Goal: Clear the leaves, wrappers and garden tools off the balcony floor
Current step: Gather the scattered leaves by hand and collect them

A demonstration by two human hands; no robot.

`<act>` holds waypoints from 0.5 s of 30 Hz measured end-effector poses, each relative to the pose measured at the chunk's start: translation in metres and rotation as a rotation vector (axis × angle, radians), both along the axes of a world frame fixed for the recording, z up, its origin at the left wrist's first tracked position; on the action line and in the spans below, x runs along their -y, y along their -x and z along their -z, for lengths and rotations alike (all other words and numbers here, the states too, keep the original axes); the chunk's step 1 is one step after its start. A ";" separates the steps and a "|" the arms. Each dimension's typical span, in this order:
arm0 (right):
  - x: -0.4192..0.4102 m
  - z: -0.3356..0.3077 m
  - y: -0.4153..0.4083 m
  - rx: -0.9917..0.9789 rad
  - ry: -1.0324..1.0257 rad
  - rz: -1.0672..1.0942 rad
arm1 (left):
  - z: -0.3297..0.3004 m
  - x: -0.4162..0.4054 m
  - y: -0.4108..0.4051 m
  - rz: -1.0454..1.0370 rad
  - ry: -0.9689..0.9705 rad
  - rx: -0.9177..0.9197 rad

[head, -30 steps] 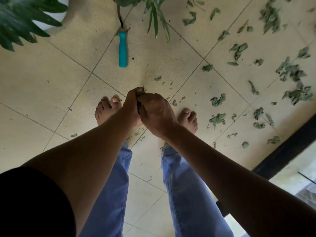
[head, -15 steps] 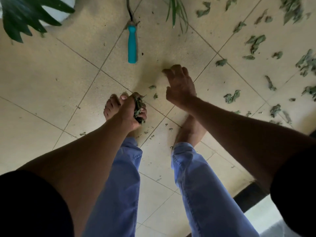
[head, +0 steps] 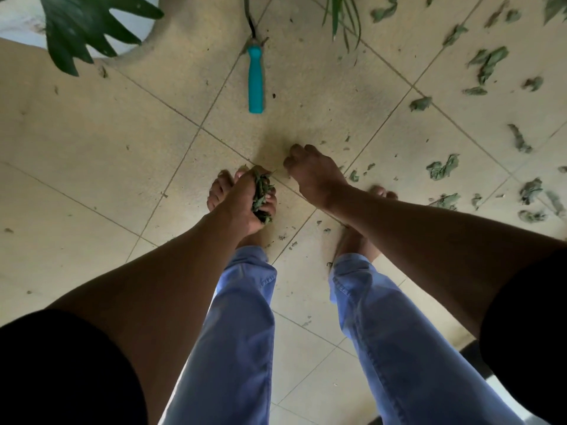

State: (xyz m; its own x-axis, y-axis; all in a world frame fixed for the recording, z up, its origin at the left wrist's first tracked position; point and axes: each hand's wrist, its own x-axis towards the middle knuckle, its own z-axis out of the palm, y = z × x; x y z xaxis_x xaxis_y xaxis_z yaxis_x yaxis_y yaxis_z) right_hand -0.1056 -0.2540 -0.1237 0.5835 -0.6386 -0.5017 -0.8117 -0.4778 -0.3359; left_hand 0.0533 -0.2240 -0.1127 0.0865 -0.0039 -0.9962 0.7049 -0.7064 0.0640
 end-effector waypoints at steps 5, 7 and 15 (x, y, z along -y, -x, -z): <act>0.002 0.003 -0.001 0.006 -0.031 0.156 | -0.005 -0.014 0.003 0.255 -0.018 -0.167; 0.003 -0.005 0.005 0.014 -0.131 0.419 | -0.013 -0.015 0.010 0.220 -0.015 -0.214; -0.006 -0.123 0.027 0.367 -0.395 1.043 | -0.058 -0.006 0.044 0.210 0.014 -0.234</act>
